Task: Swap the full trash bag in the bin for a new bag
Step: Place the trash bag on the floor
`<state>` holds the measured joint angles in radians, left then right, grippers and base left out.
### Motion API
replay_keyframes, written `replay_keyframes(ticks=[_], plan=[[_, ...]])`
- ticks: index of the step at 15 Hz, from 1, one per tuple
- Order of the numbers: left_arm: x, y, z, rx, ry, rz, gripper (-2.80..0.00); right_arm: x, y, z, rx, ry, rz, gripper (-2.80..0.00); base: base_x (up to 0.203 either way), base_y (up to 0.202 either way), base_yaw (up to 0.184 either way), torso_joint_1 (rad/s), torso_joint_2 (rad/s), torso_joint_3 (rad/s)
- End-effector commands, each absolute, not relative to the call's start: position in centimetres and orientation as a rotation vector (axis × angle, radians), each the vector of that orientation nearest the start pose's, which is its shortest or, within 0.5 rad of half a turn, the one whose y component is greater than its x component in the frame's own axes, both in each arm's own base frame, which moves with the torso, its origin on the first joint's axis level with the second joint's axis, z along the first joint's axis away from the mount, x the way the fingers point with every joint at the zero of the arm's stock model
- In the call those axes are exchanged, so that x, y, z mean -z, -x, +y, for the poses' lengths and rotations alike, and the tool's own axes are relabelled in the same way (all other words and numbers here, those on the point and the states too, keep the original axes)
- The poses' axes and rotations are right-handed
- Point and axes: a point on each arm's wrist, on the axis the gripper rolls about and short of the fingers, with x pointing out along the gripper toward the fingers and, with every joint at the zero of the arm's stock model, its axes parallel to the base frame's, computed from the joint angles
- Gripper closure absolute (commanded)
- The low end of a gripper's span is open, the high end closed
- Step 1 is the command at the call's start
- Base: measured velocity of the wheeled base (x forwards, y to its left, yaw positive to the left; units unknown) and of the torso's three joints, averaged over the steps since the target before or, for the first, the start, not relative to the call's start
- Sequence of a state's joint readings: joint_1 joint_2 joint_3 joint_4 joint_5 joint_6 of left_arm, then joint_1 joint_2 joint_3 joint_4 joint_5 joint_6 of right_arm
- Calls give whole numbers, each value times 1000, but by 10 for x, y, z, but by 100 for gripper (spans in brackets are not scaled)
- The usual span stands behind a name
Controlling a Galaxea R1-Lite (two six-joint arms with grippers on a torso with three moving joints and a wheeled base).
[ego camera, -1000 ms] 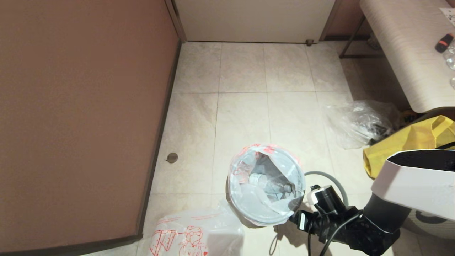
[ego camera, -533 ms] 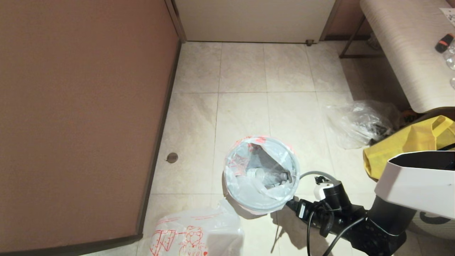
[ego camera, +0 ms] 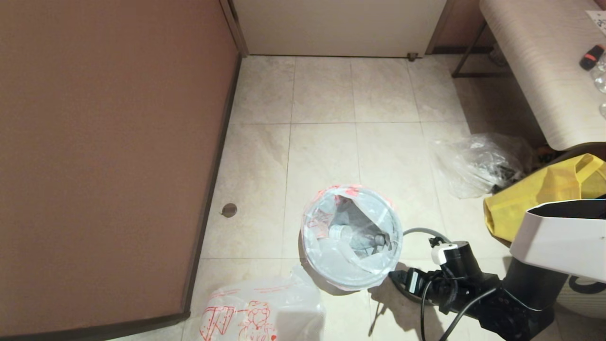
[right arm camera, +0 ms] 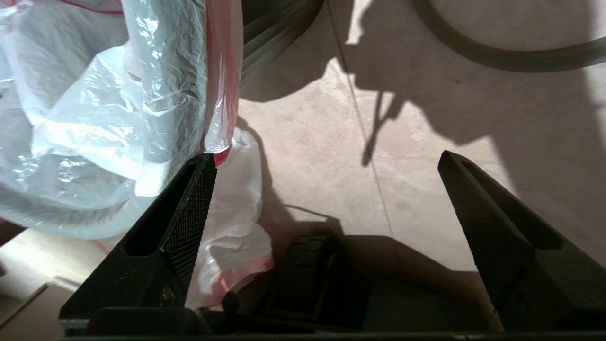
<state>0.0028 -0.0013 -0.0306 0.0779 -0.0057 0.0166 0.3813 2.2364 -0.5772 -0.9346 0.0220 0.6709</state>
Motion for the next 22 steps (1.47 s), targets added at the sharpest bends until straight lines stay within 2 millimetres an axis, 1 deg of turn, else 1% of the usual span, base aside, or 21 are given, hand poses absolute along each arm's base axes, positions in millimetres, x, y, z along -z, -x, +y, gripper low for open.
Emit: replay_keyframes(ticks=[1,10,14,17,18,20,21,22], plan=[[-76,25,0,3,-17,48,0,9,-299,118,-140,-519,807,-280,0,0,0,0,0,0],[-76,25,0,3,-17,48,0,22,-298,122,-159,-430,833,-280,0,0,0,0,0,0],[-76,25,0,3,-17,48,0,31,-299,126,-118,-377,824,-280,0,0,0,0,0,0],[-76,25,0,3,-17,48,0,28,-299,126,-121,-388,799,-280,0,0,0,0,0,0],[-76,25,0,3,-17,48,0,27,-297,124,-131,-400,781,-280,0,0,0,0,0,0],[-76,25,0,3,-17,48,0,26,-286,118,-182,-412,771,-280,0,0,0,0,0,0],[-76,25,0,3,-17,48,0,23,-284,112,-239,-420,747,-280,0,0,0,0,0,0],[-76,25,0,3,-17,48,0,24,-286,108,-258,-425,727,-280,0,0,0,0,0,0]])
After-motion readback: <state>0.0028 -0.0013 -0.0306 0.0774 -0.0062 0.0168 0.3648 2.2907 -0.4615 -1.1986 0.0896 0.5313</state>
